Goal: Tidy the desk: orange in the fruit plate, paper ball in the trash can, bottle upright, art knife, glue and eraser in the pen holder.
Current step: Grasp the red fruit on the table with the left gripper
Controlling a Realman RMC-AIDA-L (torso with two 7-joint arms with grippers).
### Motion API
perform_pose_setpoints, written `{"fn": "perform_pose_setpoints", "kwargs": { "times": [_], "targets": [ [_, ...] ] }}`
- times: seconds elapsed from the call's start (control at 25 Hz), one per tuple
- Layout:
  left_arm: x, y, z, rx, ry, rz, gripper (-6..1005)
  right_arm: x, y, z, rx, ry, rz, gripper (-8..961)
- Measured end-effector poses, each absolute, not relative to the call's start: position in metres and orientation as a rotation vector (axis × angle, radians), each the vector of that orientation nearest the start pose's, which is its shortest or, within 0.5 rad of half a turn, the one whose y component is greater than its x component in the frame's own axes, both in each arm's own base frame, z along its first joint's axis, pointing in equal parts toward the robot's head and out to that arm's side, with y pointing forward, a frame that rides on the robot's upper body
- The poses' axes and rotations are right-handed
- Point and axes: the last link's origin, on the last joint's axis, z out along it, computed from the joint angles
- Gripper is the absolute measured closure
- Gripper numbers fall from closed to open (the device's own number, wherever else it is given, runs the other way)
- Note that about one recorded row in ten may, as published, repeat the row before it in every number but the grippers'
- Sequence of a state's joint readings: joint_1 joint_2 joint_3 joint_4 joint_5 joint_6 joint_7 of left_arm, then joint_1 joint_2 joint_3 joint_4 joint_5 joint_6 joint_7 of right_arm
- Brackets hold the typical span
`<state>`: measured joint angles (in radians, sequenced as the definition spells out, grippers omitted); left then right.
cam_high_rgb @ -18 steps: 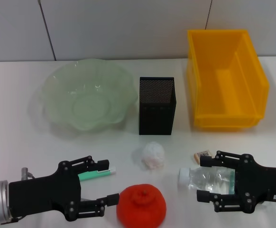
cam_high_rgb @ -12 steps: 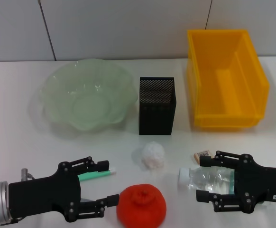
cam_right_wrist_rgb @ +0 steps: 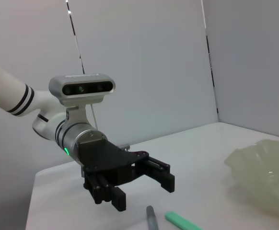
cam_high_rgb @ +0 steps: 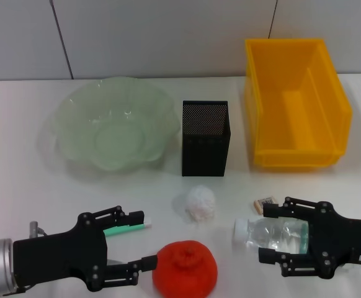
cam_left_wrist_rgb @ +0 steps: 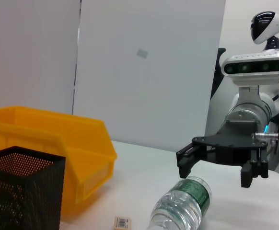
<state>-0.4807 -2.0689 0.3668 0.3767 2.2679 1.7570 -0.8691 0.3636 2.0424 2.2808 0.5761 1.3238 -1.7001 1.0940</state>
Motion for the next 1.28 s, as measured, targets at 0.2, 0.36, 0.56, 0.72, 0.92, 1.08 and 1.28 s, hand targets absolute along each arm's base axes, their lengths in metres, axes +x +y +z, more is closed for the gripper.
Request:
{"fn": "perform_pose_setpoints", "kwargs": {
  "times": [0.2,0.36,0.56,0.72,0.92,1.08,1.28],
  "targets": [
    [-0.290,0.258,-0.035,-2.799,-0.358,-0.891,226,0.287,0.266,0.000,-2.783,0.381,0.860,146],
    [-0.289,0.259,-0.040,-2.804,-0.367,-0.883,234,0.287,0.265,0.007,-2.751,0.379,0.888,147],
    [-0.283,0.262,-0.063,-2.858,-0.385,-0.828,244,0.286,0.267,0.010,-2.747,0.371,0.889,149],
    [-0.281,0.267,-0.078,-2.881,-0.410,-0.756,252,0.285,0.267,0.010,-2.749,0.367,0.888,151],
    [-0.285,0.271,-0.081,-2.867,-0.427,-0.702,263,0.285,0.267,0.009,-2.746,0.370,0.885,153],
    [-0.284,0.270,-0.082,-2.901,-0.400,-0.686,271,0.285,0.268,0.009,-2.744,0.369,0.882,154],
    [-0.283,0.270,-0.083,-2.911,-0.383,-0.682,455,0.285,0.269,0.009,-2.743,0.369,0.879,156]
  ]
}}
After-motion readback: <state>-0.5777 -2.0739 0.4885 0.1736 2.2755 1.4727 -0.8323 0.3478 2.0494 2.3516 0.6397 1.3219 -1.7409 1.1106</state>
